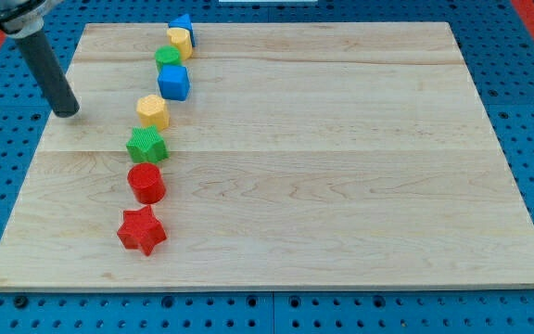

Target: Move the blue cube to the right side of yellow heart

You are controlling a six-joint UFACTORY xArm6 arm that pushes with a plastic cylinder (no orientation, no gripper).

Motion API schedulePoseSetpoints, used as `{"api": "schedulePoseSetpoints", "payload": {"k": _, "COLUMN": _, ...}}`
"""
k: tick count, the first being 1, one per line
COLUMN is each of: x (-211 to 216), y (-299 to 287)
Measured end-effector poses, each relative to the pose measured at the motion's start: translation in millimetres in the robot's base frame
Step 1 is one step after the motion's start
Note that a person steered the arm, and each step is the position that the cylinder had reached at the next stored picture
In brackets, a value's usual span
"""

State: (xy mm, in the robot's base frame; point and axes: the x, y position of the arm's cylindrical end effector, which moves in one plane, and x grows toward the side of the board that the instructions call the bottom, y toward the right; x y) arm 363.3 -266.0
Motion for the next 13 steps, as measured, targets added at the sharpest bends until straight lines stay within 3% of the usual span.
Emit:
{"api": "schedulePoseSetpoints", "payload": {"k": 1, "x": -27, "y": 1}}
{"api": "schedulePoseSetpoints", "payload": {"k": 4, "x": -44, "y": 14}}
{"api": "schedulePoseSetpoints", "payload": {"k": 5, "x": -79, "y": 22}}
{"api": "schedulePoseSetpoints", "payload": {"k": 6, "x": -86, "y": 40}}
{"api": "schedulePoseSetpoints", "payload": {"k": 7, "x": -48, "y": 59}}
{"api": "schedulePoseSetpoints", "payload": {"k": 8, "x": -37, "y": 89}}
{"api": "schedulePoseSetpoints", "payload": {"k": 11, "x": -31, "y": 115}}
{"api": "schedulePoseSetpoints", "payload": {"k": 13, "x": -31, "y": 164}}
